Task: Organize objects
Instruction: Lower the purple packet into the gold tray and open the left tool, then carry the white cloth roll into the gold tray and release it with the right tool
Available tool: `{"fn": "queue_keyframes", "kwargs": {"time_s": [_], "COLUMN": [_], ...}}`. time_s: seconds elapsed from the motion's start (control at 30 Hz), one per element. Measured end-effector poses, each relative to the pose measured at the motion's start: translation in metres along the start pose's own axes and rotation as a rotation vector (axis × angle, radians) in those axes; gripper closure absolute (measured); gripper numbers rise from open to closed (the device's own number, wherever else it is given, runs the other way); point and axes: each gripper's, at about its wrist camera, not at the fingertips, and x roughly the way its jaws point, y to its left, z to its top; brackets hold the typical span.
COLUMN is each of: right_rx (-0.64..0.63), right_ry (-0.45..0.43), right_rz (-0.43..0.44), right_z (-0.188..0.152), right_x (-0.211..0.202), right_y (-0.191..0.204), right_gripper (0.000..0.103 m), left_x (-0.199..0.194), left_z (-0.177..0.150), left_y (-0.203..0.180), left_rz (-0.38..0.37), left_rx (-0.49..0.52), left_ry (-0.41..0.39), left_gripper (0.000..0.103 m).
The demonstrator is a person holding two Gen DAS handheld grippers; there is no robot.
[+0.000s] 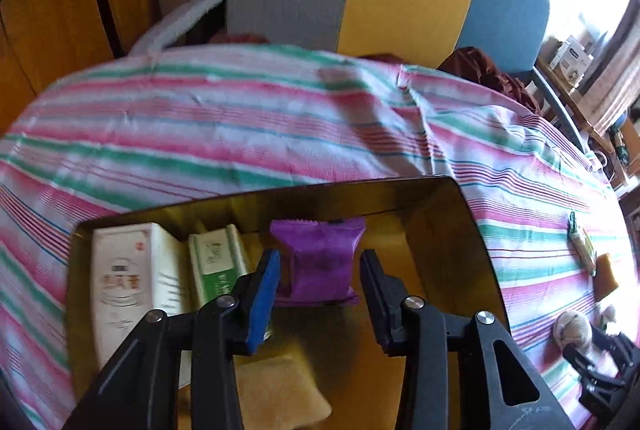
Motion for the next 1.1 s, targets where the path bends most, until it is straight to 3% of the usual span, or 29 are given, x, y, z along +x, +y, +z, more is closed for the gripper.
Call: {"fn": "queue_keyframes", "kwargs": {"time_s": [0.13,0.5,1.1], "right_rx": [-0.001,-0.022,-0.043], "right_ry": [-0.001,-0.010,-0.030], "right_rz": [0.000,-0.018,-0.056], "right_z": [0.000,-0.001,-0.004], "right_x": [0.000,0.001,0.003], "right_y": [0.000,0.004,0.010], "right_gripper": [0.046,0.046,0.046], "left_x": [-0.031,-0.115,-0.135], "left_z": [-0.011,-0.097,-0.152], "left_y": [-0.003,-0.019,-0.016], "left_rz": [0.000,-0.003,0.036], "left_rx": [0.029,0.080,0.106], "left_ry": [-0.067,-0.220,-0.258], "left_gripper": [0.057,0.045,0.043]}}
